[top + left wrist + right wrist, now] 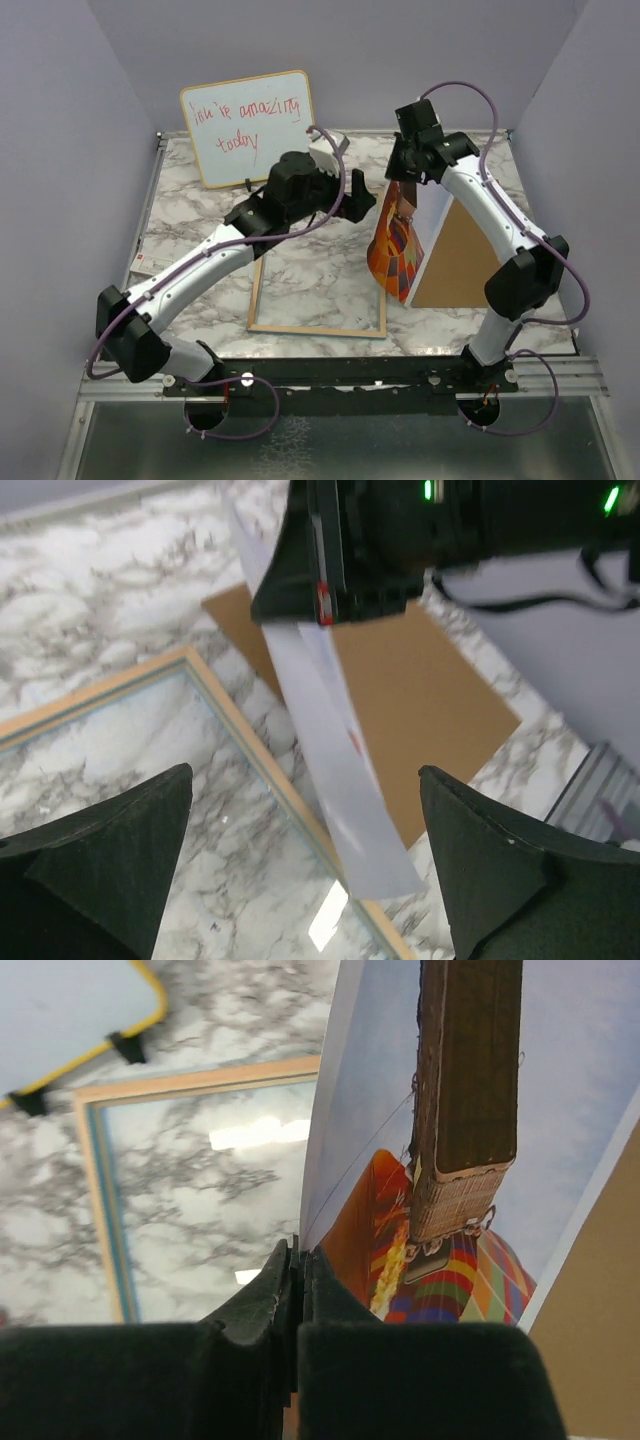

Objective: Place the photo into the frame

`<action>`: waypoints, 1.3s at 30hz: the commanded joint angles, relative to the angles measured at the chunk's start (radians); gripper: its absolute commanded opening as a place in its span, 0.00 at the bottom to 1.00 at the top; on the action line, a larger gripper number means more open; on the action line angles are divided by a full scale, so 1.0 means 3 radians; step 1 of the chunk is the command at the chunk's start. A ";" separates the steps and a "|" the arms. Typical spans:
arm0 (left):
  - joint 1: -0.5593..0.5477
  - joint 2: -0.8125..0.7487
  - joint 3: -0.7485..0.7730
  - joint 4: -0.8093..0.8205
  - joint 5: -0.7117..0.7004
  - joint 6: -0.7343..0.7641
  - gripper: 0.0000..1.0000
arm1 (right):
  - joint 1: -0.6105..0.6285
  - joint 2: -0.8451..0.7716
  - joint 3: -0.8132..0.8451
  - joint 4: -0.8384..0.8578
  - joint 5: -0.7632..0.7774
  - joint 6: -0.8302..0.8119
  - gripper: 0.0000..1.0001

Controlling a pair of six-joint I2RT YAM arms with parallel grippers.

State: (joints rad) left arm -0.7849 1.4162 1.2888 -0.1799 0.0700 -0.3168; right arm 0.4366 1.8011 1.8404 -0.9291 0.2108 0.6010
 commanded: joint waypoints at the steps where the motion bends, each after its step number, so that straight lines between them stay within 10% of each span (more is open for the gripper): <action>1: 0.0200 -0.0380 0.0308 -0.0020 0.0098 -0.0220 0.98 | 0.0007 -0.0413 -0.0245 0.0848 -0.0736 -0.0215 0.00; 11: 0.0683 -0.0690 0.0387 -0.0632 -0.1421 -0.0514 0.99 | 0.0007 -0.0911 -0.0632 0.2143 -0.2194 0.0657 0.01; 30: 0.1807 -0.0312 -0.0484 -0.1204 -0.0849 -0.0708 0.99 | -0.0008 -0.1432 -0.3216 0.2618 -0.0756 0.0595 0.00; 39: 0.1982 0.0120 -0.0900 -0.0983 -0.0429 -0.0548 0.93 | -0.0008 -0.1400 -0.3599 0.3036 -0.0760 0.0576 0.00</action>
State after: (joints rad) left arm -0.2005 1.3975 1.0531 -0.5114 -0.1596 -0.5144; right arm 0.4385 1.3949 0.7792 -0.1337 -0.0418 0.7921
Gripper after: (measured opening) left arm 0.963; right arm 0.011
